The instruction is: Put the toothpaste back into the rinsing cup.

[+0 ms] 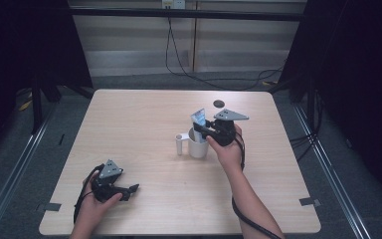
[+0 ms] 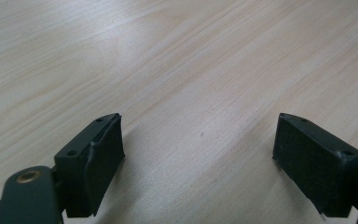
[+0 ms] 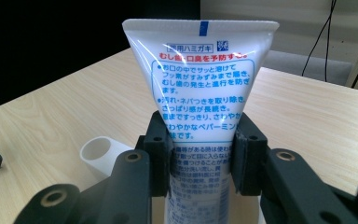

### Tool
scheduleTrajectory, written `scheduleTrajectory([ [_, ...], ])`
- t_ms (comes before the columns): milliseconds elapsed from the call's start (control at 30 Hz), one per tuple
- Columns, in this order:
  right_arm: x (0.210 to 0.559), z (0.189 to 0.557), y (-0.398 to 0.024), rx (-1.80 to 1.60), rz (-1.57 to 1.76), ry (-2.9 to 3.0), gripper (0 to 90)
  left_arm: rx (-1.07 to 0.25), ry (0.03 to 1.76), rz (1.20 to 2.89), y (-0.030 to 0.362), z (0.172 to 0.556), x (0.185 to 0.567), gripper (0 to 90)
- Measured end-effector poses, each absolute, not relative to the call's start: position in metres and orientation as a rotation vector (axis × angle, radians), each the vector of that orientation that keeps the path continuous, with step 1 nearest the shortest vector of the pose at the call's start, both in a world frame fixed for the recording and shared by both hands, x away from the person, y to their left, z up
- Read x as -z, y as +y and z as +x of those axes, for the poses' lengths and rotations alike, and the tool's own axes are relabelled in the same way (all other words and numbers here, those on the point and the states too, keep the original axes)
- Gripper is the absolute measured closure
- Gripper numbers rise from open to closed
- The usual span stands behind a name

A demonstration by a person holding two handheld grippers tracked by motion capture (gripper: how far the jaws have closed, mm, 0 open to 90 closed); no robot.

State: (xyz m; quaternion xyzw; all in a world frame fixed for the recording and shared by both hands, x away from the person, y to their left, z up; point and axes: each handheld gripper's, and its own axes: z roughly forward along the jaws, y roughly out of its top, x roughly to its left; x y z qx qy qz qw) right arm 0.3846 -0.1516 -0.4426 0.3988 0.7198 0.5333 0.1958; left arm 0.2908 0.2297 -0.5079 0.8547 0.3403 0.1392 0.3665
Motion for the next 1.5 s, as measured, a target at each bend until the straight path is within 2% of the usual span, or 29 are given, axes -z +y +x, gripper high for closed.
scheduleTrajectory([
  [433,0.4458,0.3825,-0.1525,-1.461,1.109,2.032,60.5,-0.358,0.874,2.198,0.2297,0.2909,0.5078,15.9],
  [633,0.4461,0.3819,-0.1542,-1.446,1.120,2.035,52.9,-0.358,0.874,2.197,0.2296,0.2908,0.5079,15.9],
  [1033,0.4429,0.3817,-0.1560,-1.465,1.127,2.022,43.7,-0.358,0.875,2.197,0.2296,0.2908,0.5078,15.9],
  [1500,0.4383,0.3808,-0.1599,-1.451,1.122,2.032,40.0,-0.359,0.875,2.197,0.2296,0.2908,0.5078,15.9],
])
